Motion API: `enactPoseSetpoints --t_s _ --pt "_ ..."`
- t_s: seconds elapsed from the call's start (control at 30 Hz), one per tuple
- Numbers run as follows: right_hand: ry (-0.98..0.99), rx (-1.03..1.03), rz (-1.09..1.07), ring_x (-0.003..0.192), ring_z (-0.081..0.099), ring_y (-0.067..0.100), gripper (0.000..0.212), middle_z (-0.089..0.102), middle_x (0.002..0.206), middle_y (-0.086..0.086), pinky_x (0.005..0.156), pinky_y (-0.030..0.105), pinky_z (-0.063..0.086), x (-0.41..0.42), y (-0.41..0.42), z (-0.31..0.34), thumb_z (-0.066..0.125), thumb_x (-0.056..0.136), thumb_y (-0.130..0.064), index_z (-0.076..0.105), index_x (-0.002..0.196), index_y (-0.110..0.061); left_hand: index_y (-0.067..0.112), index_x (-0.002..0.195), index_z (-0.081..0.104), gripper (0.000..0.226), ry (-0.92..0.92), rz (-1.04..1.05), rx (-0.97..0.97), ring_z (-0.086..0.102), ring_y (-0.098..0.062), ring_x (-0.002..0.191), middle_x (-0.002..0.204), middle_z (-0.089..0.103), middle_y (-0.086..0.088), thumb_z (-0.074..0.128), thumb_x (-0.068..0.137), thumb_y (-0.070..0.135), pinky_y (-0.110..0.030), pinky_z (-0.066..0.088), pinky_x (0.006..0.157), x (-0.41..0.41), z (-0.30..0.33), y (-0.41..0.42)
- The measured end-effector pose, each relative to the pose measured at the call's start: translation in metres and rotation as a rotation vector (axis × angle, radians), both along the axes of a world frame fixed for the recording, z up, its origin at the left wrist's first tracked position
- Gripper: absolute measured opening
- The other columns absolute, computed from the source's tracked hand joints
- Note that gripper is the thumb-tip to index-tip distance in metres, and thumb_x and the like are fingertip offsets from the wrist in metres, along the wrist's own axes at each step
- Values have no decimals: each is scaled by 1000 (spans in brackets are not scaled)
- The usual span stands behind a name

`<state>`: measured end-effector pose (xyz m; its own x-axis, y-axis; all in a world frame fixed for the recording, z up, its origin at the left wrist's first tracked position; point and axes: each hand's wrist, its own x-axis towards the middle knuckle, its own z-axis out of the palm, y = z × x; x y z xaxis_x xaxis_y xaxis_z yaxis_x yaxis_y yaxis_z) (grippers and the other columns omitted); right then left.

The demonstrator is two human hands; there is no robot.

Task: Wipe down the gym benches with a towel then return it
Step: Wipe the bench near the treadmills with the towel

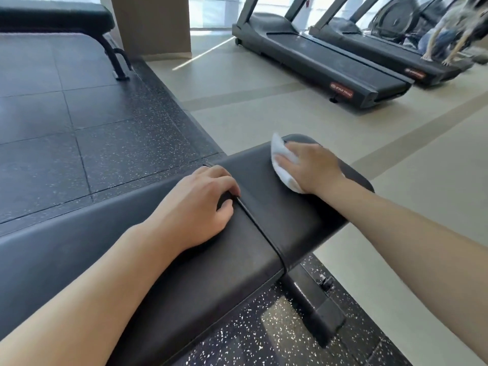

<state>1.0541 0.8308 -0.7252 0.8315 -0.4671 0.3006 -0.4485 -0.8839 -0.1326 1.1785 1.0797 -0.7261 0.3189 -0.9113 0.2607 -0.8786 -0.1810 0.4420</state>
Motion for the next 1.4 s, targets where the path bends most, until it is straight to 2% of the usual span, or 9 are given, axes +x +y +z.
enactPoseSetpoints --t_s 0.07,0.3,0.43,0.57,0.77,0.93,1.07,1.2,1.4 --pt "-5 15 -34 98 66 32 27 71 98 -3 74 39 38 26 17 -1 39 98 -53 54 113 -37 25 108 71 21 -7 30 -5 56 -20 114 118 63 10 63 91 18 -39 44 106 3 -2 0" --pt "-120 84 339 69 42 10 35 38 69 -15 59 33 35 -74 87 -19 54 95 -52 42 74 -27 26 98 72 22 30 -1 -92 62 -9 107 112 66 16 64 88 8 -22 43 96 -13 1 -2" --pt "-127 47 82 71 52 20 43 41 61 -10 62 32 30 -97 16 -8 54 97 -55 39 70 -26 27 108 73 20 26 -107 -32 57 -6 115 121 63 18 66 93 16 -18 38 105 -26 -4 -6" --pt "-29 -98 57 92 66 28 35 65 90 -13 71 34 35 -42 -2 -12 36 99 -53 45 131 -42 29 114 70 20 1 -114 -20 56 -9 120 125 60 20 64 95 26 -32 42 110 -21 -8 -10" --pt "-152 -105 243 82 69 24 48 69 84 -10 58 30 36 -22 69 -23 47 96 -47 47 143 -36 35 108 66 22 19 -67 -27 55 -5 120 125 58 25 54 90 37 -19 37 106 -19 -10 -10" --pt "-169 47 340 73 61 24 26 51 70 -10 58 36 48 -90 53 -12 69 92 -38 46 85 -31 34 101 68 17 -17 -66 18 59 -14 109 114 62 22 56 89 30 -34 45 102 -25 0 -31" --pt "10 87 109 86 61 24 37 40 68 -12 66 36 36 -86 3 -1 58 99 -49 38 76 -28 34 99 69 17 31 -17 81 57 -17 112 112 62 17 65 92 19 -42 46 103 -23 12 -64" --pt "-40 57 108 85 65 30 17 60 75 -9 69 39 46 -18 -8 -2 44 100 -46 41 106 -30 27 103 73 20 22 30 -24 59 -22 114 116 64 11 61 90 18 -44 46 105 -10 1 -70" --pt "31 43 78 102 65 31 38 72 111 2 76 40 46 75 5 -3 40 101 -43 53 136 -36 23 91 70 16 24 229 -143 62 -26 96 101 66 5 64 84 9 -42 52 84 7 -5 -77"
